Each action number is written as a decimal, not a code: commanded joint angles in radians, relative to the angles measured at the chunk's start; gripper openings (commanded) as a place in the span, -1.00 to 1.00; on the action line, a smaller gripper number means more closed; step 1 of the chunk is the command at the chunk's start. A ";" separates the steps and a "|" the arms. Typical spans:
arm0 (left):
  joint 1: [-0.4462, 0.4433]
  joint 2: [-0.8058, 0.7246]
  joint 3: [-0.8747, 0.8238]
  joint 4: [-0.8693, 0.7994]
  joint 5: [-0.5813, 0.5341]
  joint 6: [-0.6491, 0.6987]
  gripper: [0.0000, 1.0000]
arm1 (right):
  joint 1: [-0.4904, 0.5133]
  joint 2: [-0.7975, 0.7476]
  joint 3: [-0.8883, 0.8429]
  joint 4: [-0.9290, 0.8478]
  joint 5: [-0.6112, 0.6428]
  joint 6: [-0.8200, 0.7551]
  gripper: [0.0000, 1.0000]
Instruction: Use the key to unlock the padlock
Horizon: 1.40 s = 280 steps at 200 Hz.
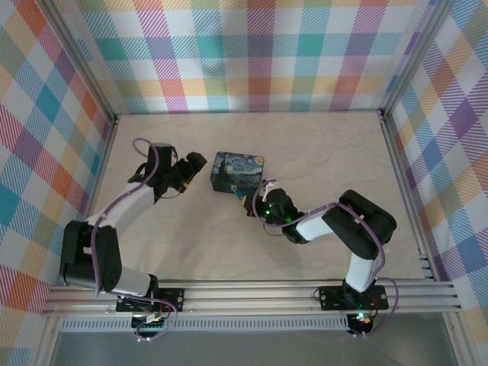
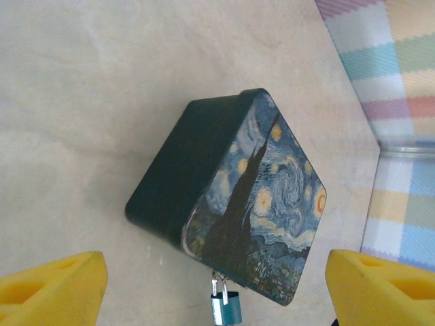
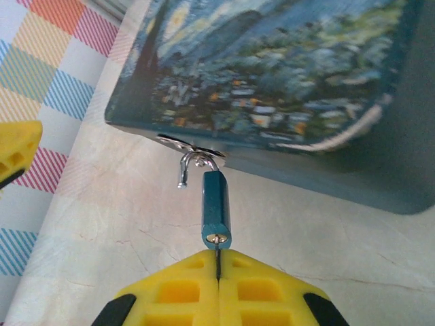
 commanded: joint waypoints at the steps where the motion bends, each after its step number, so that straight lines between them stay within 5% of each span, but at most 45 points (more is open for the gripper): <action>1: 0.006 0.091 0.069 -0.017 0.062 0.136 0.66 | -0.011 0.015 0.008 -0.024 -0.029 0.081 -0.94; 86: -0.048 0.328 0.237 -0.069 0.074 0.220 0.61 | -0.049 -0.034 -0.032 -0.060 -0.047 0.034 -0.51; 140: -0.080 0.390 0.251 -0.100 0.079 0.251 0.32 | -0.119 -0.064 -0.020 0.012 -0.225 -0.082 -0.26; 228: -0.145 0.285 0.046 -0.072 0.020 0.180 0.09 | -0.264 0.019 0.133 -0.025 -0.430 -0.205 0.17; 280: -0.155 0.237 0.012 -0.075 -0.011 0.161 0.09 | -0.279 -0.017 0.054 0.028 -0.505 -0.218 0.36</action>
